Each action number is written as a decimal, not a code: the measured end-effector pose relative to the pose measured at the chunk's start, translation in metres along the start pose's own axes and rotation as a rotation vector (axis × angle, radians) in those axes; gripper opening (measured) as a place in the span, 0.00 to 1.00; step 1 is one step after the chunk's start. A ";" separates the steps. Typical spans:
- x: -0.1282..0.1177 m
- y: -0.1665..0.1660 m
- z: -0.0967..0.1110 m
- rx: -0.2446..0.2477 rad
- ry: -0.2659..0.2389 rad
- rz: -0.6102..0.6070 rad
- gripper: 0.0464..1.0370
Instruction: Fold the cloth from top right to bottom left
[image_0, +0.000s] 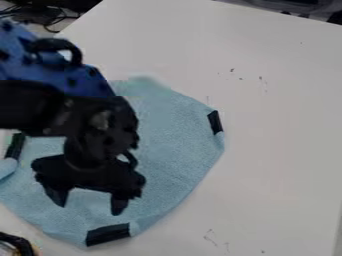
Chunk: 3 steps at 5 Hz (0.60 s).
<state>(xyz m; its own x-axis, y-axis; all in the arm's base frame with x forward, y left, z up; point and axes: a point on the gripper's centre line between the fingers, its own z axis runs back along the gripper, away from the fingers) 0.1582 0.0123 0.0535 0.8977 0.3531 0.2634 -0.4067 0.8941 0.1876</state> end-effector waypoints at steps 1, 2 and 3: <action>-0.015 -0.010 -0.007 -0.044 0.041 0.048 0.96; -0.021 -0.019 -0.009 -0.104 0.071 0.064 0.96; -0.025 -0.028 -0.020 -0.158 0.120 0.055 0.96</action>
<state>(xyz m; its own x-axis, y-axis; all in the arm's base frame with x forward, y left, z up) 0.1508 -0.0159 0.0233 0.8927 0.4242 0.1523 -0.4322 0.9015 0.0225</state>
